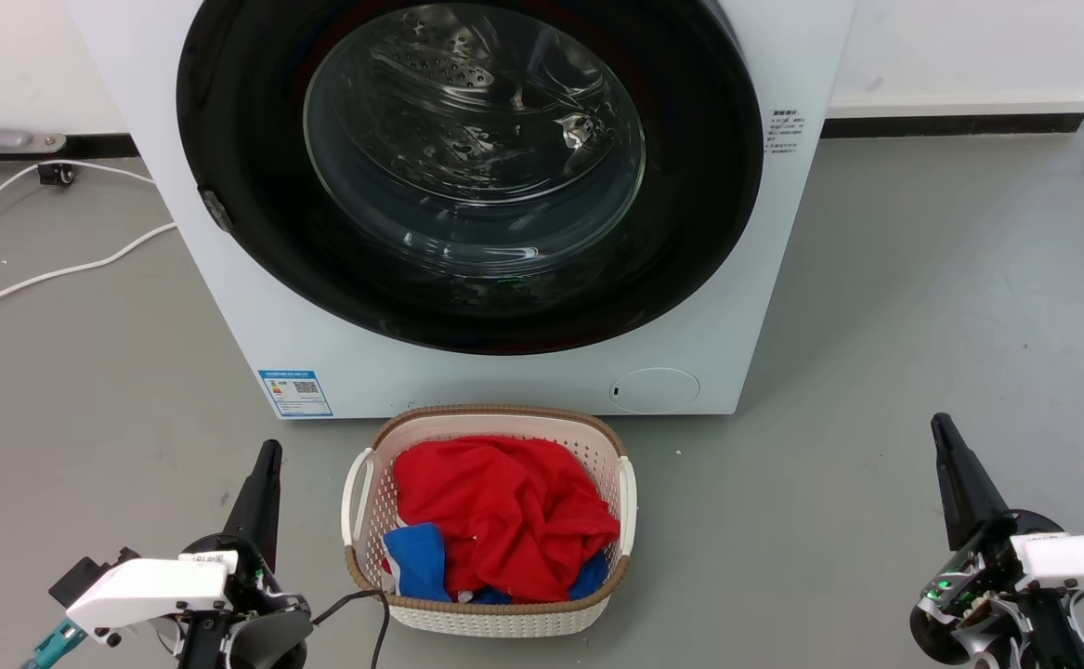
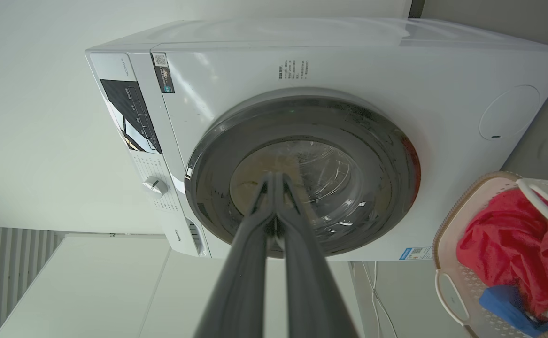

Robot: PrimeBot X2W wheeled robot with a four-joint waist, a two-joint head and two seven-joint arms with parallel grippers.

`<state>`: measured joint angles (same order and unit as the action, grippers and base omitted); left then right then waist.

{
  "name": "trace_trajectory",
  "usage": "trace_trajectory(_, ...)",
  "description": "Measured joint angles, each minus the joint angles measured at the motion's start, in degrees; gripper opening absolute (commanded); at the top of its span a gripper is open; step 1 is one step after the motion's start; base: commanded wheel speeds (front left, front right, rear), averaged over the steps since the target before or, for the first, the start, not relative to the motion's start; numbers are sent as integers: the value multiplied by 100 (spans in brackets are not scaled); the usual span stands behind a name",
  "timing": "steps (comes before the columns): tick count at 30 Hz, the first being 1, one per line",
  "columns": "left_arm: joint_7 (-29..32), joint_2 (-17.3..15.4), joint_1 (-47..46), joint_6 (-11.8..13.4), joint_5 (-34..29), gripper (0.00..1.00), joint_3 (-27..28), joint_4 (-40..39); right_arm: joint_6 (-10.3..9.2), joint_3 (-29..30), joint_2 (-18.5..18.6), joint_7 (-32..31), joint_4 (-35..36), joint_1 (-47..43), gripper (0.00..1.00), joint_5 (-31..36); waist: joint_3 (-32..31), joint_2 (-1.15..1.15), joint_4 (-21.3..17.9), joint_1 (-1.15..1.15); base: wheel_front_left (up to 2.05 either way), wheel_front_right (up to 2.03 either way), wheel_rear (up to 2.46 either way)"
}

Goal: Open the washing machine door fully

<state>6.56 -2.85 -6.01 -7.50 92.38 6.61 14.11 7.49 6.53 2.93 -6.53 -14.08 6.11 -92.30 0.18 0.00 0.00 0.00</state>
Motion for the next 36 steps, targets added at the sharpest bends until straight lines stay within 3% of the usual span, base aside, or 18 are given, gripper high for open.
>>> trace_trajectory(35, -1, 9, 57, 1, -1, 0, -10, 80, 0, -7, -4, 1, -81, -58, 0, 1, 0, 0, 0, 0, 0, 0, 0)
trace_trajectory(36, -4, 14, 110, 2, -1, 100, -19, 124, -1, -7, -8, 2, -129, -107, 100, 1, 1, 0, 0, 0, 0, 0, 0)
